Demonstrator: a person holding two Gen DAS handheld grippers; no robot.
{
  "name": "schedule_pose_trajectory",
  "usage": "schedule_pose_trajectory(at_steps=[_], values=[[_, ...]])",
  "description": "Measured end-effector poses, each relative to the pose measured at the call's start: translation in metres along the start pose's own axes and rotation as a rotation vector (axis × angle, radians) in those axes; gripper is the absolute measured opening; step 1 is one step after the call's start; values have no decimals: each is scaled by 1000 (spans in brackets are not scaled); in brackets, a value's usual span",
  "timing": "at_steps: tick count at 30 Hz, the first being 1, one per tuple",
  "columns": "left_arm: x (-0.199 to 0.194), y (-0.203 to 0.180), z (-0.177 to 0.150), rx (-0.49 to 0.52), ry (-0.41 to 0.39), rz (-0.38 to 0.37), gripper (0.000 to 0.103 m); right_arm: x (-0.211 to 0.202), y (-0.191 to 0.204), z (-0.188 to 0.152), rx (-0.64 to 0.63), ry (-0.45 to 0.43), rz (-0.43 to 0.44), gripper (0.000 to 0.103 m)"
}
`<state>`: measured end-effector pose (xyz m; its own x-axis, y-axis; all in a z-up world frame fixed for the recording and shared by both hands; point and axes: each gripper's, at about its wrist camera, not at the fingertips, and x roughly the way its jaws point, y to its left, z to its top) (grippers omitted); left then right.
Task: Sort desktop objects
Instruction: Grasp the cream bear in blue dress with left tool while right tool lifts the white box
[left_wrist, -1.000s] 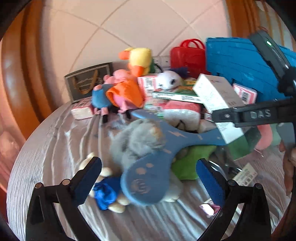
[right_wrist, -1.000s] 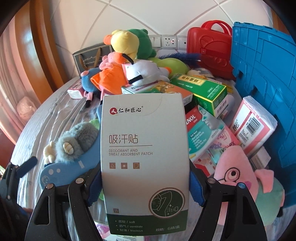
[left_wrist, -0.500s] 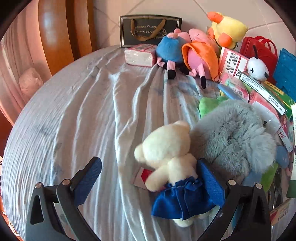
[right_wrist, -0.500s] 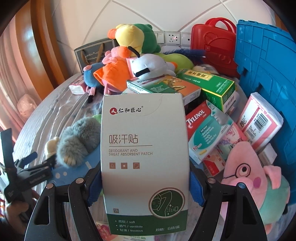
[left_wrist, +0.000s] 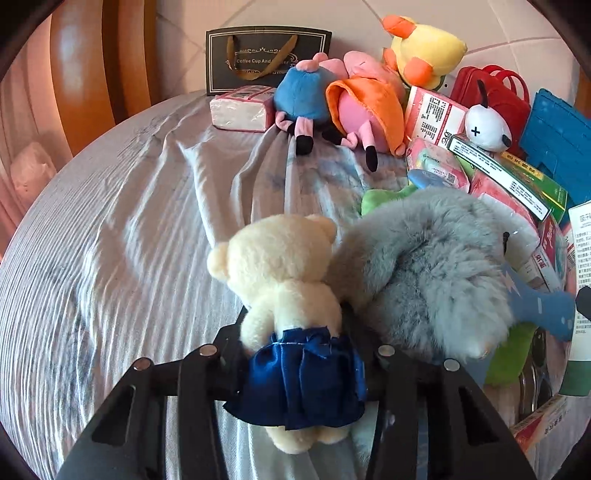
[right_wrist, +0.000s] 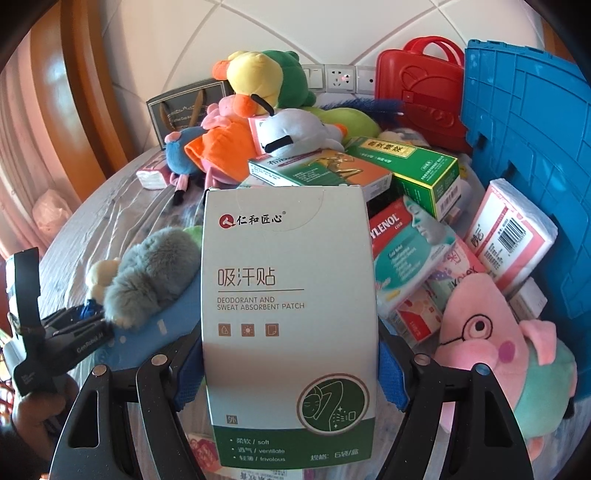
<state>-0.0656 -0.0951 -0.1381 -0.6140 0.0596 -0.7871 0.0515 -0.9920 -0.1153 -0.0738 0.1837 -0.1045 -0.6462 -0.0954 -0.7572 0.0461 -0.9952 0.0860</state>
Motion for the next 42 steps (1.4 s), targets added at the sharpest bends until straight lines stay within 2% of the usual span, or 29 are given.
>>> schedule_pose_trajectory(at_steps=[4,13,21,25,33,42], values=[[-9,9,1,-21,-18,-19,41,-1,-1,2,11,-1,11,77],[-53,24,9,28,-82,-28,41,-9,-2,2,12,-22,16,77],[-92,10,21,118,-133,-44,41,-22,-8,6,25,-38,13,77],[-107,-12,33,149,-162,-71,41,-34,-6,10,26,-57,17,77],[-128,-82,56,203,-208,-126,41,-81,-18,24,46,-135,-18,77],[-142,-163,68,274,-220,-224,41,-153,-59,39,80,-246,-120,77]])
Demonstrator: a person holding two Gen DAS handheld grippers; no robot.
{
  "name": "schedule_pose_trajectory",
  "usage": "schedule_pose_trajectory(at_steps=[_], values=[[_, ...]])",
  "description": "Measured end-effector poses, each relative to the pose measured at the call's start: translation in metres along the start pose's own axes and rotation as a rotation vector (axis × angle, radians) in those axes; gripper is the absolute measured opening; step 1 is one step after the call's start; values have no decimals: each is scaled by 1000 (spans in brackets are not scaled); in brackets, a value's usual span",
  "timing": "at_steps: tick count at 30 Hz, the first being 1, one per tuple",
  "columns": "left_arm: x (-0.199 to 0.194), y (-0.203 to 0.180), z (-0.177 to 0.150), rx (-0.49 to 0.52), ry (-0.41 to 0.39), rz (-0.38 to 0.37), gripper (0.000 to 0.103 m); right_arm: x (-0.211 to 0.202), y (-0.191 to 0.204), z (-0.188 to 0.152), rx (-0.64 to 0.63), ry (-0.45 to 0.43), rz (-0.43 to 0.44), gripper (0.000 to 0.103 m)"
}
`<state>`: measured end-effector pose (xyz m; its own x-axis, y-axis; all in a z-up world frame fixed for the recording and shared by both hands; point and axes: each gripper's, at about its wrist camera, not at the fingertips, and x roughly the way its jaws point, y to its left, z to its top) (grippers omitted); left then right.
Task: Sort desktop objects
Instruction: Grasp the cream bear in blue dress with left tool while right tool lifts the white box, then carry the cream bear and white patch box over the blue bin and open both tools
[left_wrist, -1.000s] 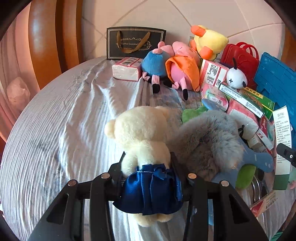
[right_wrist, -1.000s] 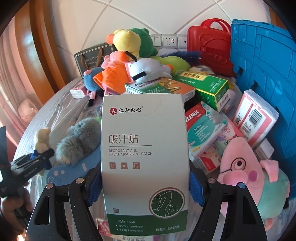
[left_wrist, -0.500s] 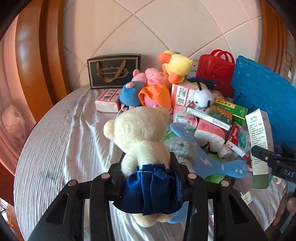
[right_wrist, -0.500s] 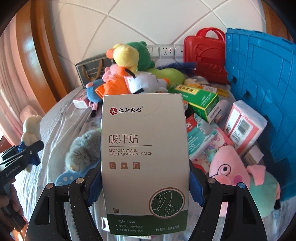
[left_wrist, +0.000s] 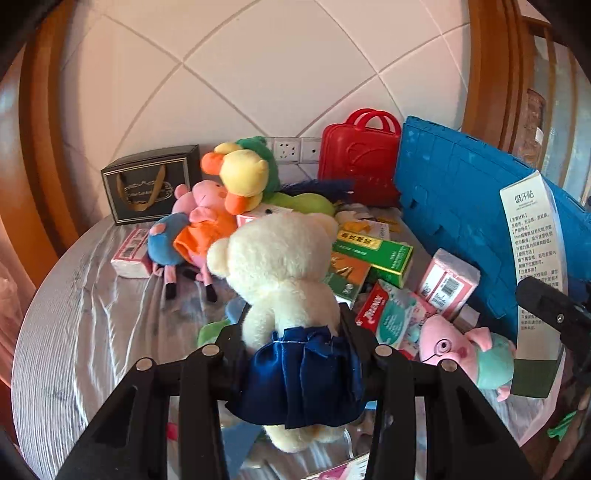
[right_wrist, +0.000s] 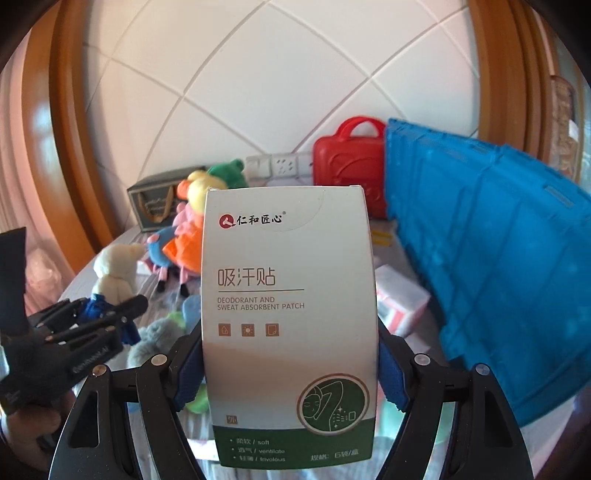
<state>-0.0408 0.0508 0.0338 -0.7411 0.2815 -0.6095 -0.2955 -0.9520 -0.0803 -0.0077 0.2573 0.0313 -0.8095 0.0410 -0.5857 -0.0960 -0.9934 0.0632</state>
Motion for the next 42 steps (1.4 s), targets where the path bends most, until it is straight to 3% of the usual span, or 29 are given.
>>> schedule_pose_trajectory(at_steps=[5,12,18,25,35,36,37,38,40,42], values=[[-8,-58,35,51,-37,-81,41,-37,-33,19,36,-60,-57,77],[-40,-161,105,125,-104,-279,41,-106,-90,58,83,-165,-150,77],[-43,-254,149,198,-98,-393,41,-149,-157,92,130,-221,-291,77],[-24,-338,169,252,-64,-435,41,-148,-216,114,150,-211,-403,77],[5,-367,172,269,-37,-390,41,-134,-276,111,215,-187,-472,78],[8,-368,173,267,-38,-387,42,-132,-282,111,220,-184,-486,80],[11,-368,174,265,-37,-382,47,-130,-285,111,225,-176,-503,97],[13,-369,176,264,-36,-376,51,-129,-289,112,233,-175,-510,103],[14,-370,178,270,-45,-365,69,-128,-295,113,246,-181,-519,103],[12,-371,179,277,-62,-371,81,-127,-299,116,246,-182,-515,103]])
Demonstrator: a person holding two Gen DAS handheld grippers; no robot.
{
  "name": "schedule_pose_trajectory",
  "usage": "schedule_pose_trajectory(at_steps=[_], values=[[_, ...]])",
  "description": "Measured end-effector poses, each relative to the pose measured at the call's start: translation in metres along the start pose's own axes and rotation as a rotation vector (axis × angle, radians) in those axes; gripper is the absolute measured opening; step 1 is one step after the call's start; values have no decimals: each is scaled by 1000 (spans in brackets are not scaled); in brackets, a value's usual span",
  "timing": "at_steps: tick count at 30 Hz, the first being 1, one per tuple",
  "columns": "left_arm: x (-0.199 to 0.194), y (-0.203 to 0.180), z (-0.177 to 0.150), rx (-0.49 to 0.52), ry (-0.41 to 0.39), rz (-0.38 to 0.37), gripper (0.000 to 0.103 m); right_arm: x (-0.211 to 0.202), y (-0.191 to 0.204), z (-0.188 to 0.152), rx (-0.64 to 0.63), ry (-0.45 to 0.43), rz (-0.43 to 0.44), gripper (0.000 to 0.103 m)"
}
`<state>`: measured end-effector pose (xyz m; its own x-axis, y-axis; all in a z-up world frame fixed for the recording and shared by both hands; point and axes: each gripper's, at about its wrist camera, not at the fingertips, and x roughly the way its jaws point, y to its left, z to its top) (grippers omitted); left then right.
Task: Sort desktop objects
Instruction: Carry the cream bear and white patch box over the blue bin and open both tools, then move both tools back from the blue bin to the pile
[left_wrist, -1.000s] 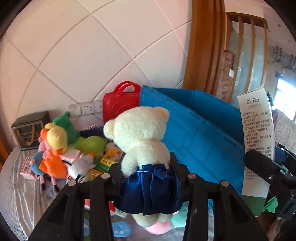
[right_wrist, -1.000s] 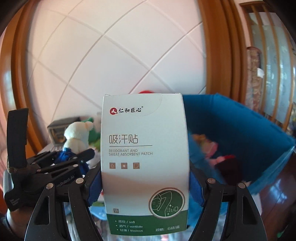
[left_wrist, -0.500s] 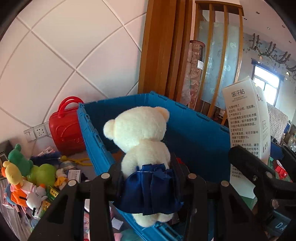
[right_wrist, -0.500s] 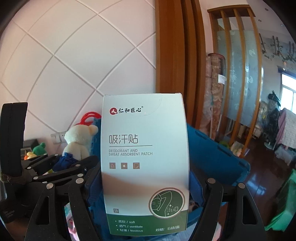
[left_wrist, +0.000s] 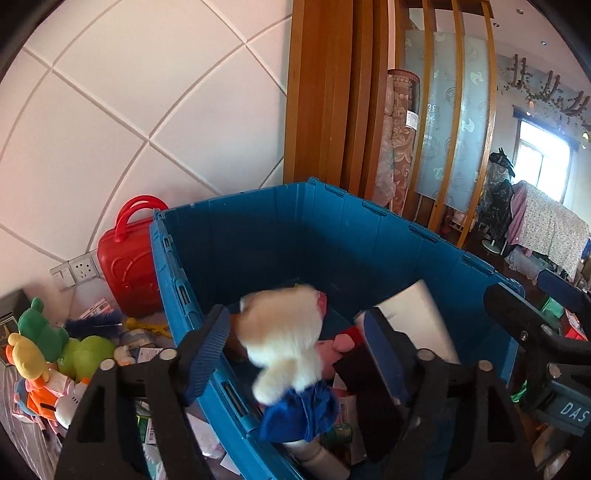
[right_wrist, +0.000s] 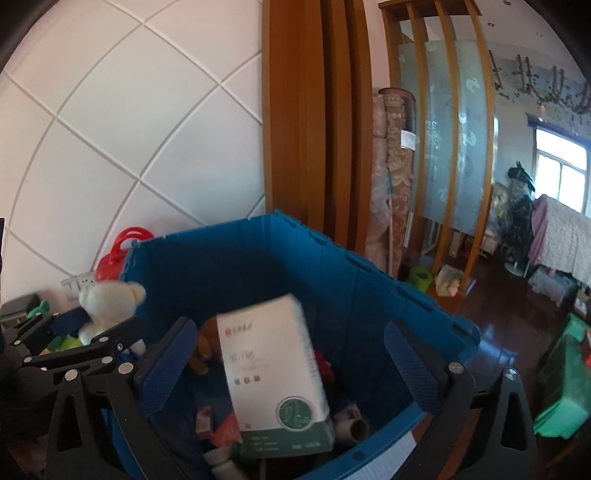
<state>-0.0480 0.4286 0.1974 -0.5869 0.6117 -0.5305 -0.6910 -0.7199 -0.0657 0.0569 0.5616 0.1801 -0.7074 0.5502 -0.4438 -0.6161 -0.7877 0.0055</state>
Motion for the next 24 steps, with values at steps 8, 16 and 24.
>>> schedule_pose_trajectory(at_steps=[8,16,24], values=[[-4,4,-4,-9,-15,-17,83,-1,2,-7,0,-4,33,103],[-35,69,-40,-49,-56,84,83,-23,43,-22,-50,-52,125,103],[-82,151,-90,-94,-66,216,83,-48,114,-46,-110,-81,237,103]])
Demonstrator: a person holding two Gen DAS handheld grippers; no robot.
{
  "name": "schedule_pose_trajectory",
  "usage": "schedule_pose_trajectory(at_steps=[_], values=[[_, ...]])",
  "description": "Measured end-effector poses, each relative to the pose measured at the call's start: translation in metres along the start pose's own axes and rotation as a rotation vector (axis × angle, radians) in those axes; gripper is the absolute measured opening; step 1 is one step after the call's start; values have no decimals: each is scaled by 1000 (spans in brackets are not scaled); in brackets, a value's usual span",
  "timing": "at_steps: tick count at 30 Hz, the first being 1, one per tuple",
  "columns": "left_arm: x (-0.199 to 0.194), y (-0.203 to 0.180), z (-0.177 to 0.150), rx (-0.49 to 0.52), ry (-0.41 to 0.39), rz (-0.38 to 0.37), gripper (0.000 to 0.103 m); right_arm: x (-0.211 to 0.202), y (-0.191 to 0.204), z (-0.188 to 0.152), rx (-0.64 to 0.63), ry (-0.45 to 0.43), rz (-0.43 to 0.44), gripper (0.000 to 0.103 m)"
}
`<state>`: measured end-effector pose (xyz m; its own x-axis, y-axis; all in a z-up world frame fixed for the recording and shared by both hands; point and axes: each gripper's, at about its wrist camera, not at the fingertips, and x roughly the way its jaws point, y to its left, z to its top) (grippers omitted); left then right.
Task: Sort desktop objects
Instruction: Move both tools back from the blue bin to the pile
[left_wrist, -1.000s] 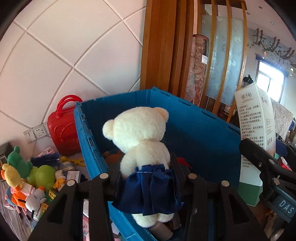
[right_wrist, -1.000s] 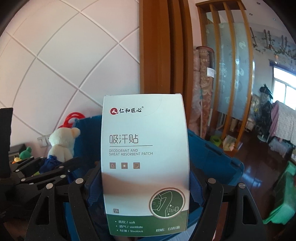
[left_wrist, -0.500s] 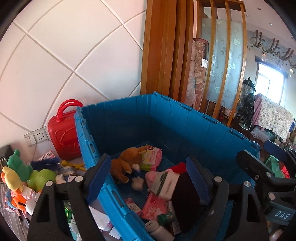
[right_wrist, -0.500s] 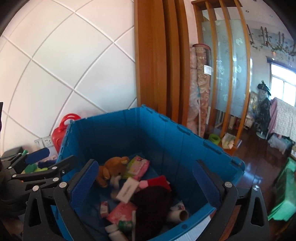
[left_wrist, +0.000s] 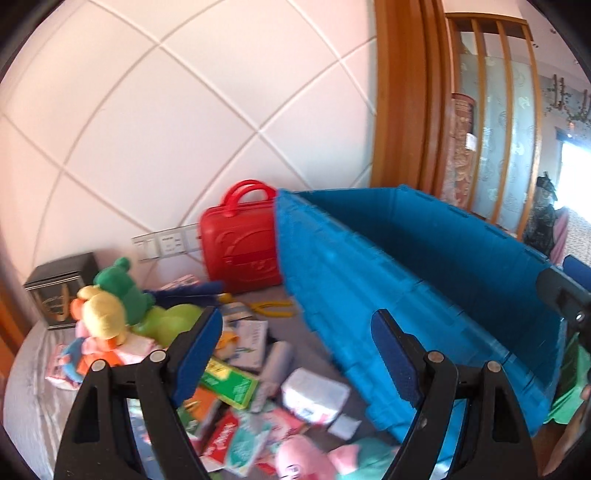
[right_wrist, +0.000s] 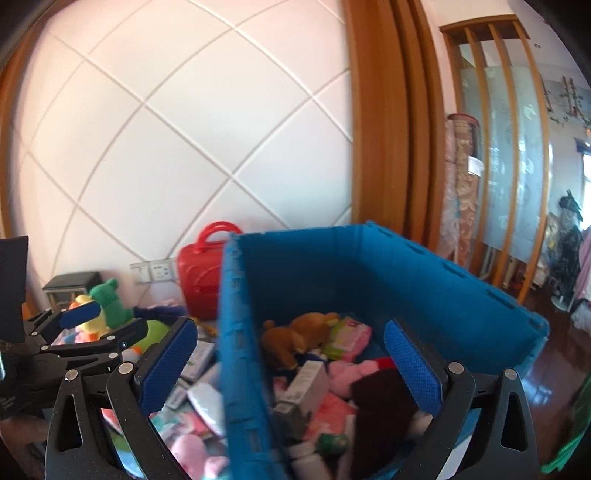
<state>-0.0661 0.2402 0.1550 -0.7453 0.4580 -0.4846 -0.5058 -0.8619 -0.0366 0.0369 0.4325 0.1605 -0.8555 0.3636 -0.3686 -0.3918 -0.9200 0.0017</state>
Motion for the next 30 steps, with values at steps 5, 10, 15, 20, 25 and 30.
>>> schedule_pose_trajectory(at_steps=[5,10,15,20,25,30], values=[[-28,58,-39,-13,-2,92,83,-15,64,-30,-55,-4,96,103],[-54,105,-94,-48,14,170,83,-12,116,-79,-80,66,174,103],[-69,132,-156,-34,42,219,83,-3,148,-137,-118,140,196,103],[-79,160,-215,-74,95,247,83,10,167,-190,-123,226,222,103],[-78,179,-260,-81,151,292,83,11,181,-222,-141,267,251,103],[-85,199,-289,-103,167,310,83,8,202,-262,-171,340,302,103]])
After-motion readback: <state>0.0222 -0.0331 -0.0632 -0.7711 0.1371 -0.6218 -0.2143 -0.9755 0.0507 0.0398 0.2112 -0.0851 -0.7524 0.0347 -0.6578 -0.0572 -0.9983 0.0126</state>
